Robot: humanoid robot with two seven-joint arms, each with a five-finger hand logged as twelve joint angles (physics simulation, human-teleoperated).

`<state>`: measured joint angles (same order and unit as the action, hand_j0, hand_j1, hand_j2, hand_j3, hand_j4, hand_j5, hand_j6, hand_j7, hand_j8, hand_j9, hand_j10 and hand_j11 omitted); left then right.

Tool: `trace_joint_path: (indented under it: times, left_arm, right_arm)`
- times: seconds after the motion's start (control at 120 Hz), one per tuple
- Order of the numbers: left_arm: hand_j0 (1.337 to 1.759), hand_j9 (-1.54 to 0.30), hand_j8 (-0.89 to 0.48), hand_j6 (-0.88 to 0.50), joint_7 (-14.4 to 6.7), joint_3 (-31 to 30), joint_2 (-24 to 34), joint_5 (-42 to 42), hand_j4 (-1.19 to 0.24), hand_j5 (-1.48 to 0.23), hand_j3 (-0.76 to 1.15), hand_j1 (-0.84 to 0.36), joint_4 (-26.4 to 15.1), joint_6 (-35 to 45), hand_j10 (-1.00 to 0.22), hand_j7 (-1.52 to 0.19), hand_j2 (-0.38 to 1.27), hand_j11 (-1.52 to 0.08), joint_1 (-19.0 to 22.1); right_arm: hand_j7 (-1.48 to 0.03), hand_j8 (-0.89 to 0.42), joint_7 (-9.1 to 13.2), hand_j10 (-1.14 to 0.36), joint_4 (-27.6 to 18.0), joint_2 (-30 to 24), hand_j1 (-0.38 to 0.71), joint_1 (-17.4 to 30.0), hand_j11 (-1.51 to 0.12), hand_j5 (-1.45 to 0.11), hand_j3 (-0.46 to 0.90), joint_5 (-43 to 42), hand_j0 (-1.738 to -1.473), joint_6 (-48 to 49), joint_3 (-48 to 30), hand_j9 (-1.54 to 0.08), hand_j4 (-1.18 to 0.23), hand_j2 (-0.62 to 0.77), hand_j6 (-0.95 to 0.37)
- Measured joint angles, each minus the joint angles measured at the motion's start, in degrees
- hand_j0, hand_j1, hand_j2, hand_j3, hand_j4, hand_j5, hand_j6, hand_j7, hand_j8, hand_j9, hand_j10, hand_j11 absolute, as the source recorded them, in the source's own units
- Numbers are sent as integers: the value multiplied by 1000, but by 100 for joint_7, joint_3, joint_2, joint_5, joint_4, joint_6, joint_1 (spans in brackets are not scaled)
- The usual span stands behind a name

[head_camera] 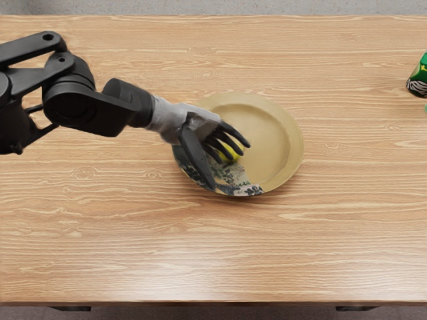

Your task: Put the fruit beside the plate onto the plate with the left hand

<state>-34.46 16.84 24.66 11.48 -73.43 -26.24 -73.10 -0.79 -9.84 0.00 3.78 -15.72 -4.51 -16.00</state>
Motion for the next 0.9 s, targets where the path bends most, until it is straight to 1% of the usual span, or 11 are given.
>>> trace_joint_path:
  times: [0.042,0.1,0.183,0.25,0.317,0.425,0.617,0.758,0.9]
  left_arm:
    - [1658,-325,-250,-250,0,162,180,-194,-251,-325,0,49,10,-230,-251,-325,51,-325,188]
    - [1658,-325,-250,-250,-2,388,297,-366,-251,-325,0,50,18,-507,-251,-325,51,-325,331]
    - [1658,-324,-249,-249,-9,616,712,-495,-249,-324,0,51,26,-711,-249,-324,51,-324,589]
    - [1658,-323,-248,-248,-13,740,973,-548,-249,-323,0,52,71,-790,-249,-323,51,-323,622]
    - [1658,-322,-248,-248,-15,830,1170,-715,-248,-322,0,52,271,-832,-248,-322,50,-322,653]
    - [1658,-321,-247,-247,-16,887,1556,-1071,-247,-321,0,53,482,-861,-247,-321,50,-321,757]
    - [1658,-320,-245,-245,-17,917,1811,-1340,-246,-320,0,54,920,-876,-246,-320,49,-320,1076]
    - [1658,-319,-244,-244,-17,925,2264,-1608,-245,-319,0,55,1126,-879,-244,-319,49,-319,1253]
    - [1658,-319,-243,-244,-17,924,2316,-1769,-244,-318,0,55,1345,-880,-244,-318,49,-319,1334]
  right_arm:
    - [-46,-36,0,-36,0,0,-307,0,-46,-46,0,0,-1658,1,0,-46,-36,-7,-36]
    - [-46,-36,0,-36,0,0,-307,0,-46,-46,0,0,-1658,0,0,-46,-36,-7,-36]
    - [-46,-35,0,-35,0,0,-307,0,-46,-46,0,-1,-1658,1,0,-46,-35,-7,-36]
    - [-46,-35,0,-35,0,0,-307,0,-46,-46,0,1,-1658,1,0,-46,-36,-7,-36]
    - [-46,-36,0,-36,0,0,-306,0,-46,-46,0,3,-1658,2,0,-46,-36,-7,-36]
    - [-46,-36,0,-36,0,0,-306,0,-46,-46,0,3,-1658,2,0,-46,-36,-7,-36]
    - [-46,-36,0,-36,0,0,-307,-1,-46,-46,0,4,-1658,3,0,-46,-36,-7,-36]
    - [-46,-36,0,-35,0,0,-307,-7,-46,-46,0,4,-1658,3,0,-46,-36,-7,-36]
    - [-46,-36,0,-35,0,0,-307,-8,-46,-46,0,5,-1658,3,0,-46,-36,-7,-36]
